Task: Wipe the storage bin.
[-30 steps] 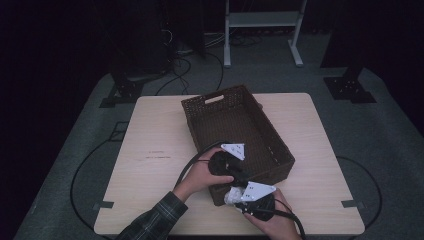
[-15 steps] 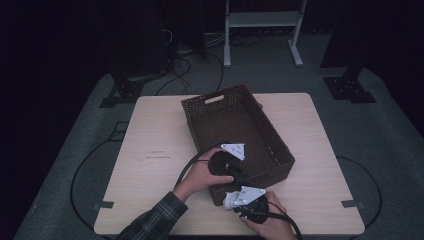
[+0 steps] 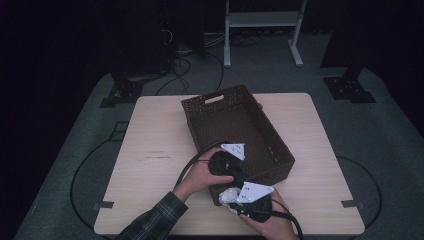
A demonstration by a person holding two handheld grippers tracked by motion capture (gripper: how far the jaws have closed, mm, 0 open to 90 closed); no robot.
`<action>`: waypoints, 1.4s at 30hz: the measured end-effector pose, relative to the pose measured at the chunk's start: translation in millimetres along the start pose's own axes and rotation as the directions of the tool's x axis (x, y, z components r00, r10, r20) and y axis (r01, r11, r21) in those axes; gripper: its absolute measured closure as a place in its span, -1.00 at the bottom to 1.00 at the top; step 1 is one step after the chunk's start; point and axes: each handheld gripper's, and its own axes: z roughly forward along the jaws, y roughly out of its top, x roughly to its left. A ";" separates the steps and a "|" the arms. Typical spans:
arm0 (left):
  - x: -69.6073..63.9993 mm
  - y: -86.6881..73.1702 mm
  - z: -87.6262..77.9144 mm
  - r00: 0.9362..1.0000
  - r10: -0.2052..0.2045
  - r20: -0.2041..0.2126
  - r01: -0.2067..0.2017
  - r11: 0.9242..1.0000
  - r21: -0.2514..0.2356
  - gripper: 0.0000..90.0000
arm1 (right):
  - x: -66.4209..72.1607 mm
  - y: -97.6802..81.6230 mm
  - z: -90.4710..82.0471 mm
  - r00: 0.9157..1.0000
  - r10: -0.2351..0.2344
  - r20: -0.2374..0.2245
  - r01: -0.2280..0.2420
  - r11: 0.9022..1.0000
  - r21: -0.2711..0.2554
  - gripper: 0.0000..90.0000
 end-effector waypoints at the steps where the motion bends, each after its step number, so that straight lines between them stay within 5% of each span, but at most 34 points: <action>1: 0.0 0.0 0.0 1.000 0.000 0.000 0.000 1.000 0.000 0.46 | 0.4 1.2 -1.0 1.000 -0.005 0.000 0.005 1.000 -0.002 0.64; 6: 0.3 0.0 -0.1 1.000 0.002 0.001 -0.002 1.000 0.001 0.46 | 4.4 6.5 -6.1 1.000 -0.015 0.005 0.015 1.000 -0.021 0.64; 11: 0.5 0.0 0.0 1.000 0.002 0.003 -0.002 1.000 0.001 0.46 | 6.1 15.6 -21.5 1.000 -0.015 -0.003 0.014 0.995 -0.097 0.64; 15: 0.5 0.0 0.2 1.000 -0.002 0.003 0.002 1.000 0.000 0.46 | 6.8 17.1 -19.8 1.000 -0.022 -0.008 0.021 0.996 -0.091 0.64; 29: 0.7 -0.3 0.3 1.000 -0.009 0.002 0.009 1.000 -0.003 0.45 | 4.9 3.4 11.4 0.998 -0.029 -0.055 0.028 0.999 -0.023 0.64; 34: 0.5 -0.2 0.2 1.000 -0.009 0.003 0.009 1.000 0.000 0.45 | 9.7 -6.8 30.5 0.995 -0.093 -0.040 0.095 0.994 0.055 0.64; 42: 1.0 -0.4 0.2 1.000 -0.010 0.004 0.010 1.000 -0.001 0.45 | 12.4 -17.6 49.4 0.993 -0.101 -0.062 0.108 0.988 0.111 0.64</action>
